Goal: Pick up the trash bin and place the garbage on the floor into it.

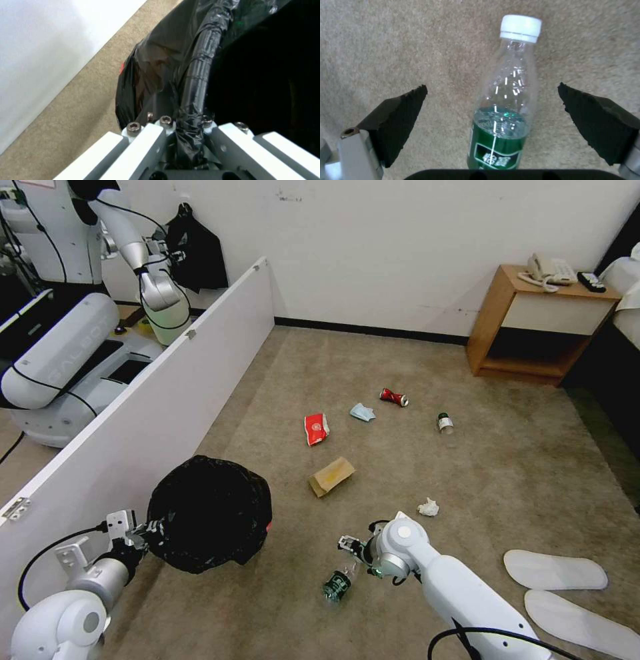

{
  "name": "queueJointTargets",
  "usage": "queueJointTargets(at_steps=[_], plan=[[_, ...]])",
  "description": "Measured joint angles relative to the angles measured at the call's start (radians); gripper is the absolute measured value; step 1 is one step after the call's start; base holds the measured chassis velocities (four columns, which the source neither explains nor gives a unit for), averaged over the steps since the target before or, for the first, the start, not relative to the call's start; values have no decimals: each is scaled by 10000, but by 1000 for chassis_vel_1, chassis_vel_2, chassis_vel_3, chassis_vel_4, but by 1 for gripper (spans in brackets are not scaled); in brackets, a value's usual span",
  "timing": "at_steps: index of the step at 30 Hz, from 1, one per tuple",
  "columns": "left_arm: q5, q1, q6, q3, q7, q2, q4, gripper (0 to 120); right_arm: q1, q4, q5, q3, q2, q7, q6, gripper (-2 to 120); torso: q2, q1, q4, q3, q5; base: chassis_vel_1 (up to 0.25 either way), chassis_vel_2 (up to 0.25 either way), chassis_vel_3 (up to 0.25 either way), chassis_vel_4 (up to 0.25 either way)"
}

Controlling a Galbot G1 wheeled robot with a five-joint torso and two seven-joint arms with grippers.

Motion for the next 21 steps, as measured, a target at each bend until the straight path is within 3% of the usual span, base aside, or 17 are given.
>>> queueJointTargets(at_steps=[21], plan=[[105, -75, -130, 30, 180, -97, 277, 0, -49, -909, -792, 33, 627, -547, 1, 100, 0, 0, 0, -1, 0, 0, 0, 0, 0]])
